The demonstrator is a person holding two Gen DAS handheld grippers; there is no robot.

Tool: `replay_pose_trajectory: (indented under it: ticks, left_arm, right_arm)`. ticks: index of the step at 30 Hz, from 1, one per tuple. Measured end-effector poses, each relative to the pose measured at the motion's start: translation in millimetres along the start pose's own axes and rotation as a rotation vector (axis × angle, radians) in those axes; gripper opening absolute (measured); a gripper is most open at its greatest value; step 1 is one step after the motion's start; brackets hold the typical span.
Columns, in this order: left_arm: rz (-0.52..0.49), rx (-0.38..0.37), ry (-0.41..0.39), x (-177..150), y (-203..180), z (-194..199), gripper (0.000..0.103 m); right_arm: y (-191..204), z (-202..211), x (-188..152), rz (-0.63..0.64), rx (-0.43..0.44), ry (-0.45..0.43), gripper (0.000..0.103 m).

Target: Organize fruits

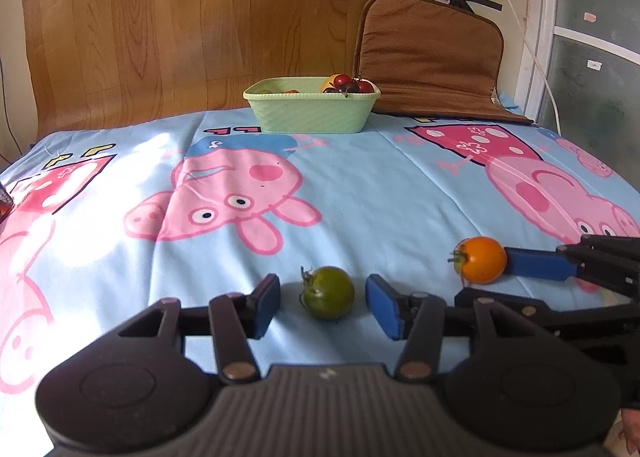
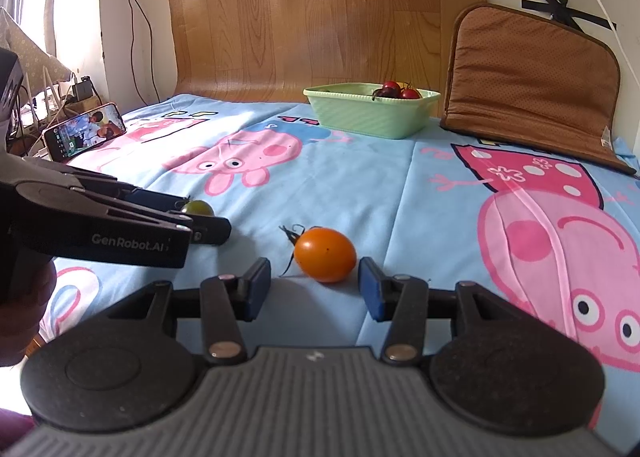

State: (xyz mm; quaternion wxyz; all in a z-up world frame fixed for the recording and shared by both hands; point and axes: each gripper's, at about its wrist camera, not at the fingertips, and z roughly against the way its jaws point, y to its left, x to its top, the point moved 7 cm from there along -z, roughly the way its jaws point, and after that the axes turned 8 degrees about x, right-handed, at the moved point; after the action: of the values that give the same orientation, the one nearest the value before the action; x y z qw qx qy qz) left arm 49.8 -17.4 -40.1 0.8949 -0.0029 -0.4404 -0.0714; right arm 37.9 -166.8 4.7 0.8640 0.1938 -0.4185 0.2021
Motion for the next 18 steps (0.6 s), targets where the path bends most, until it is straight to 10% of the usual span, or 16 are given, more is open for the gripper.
replay_pose_trajectory:
  ticks: [18]
  left_arm:
    - [0.007,-0.018,-0.007,-3.6,-1.1,4.2,0.055]
  right_arm:
    - [1.2,2.2,-2.1,-0.012,-0.007,-0.007,0.056]
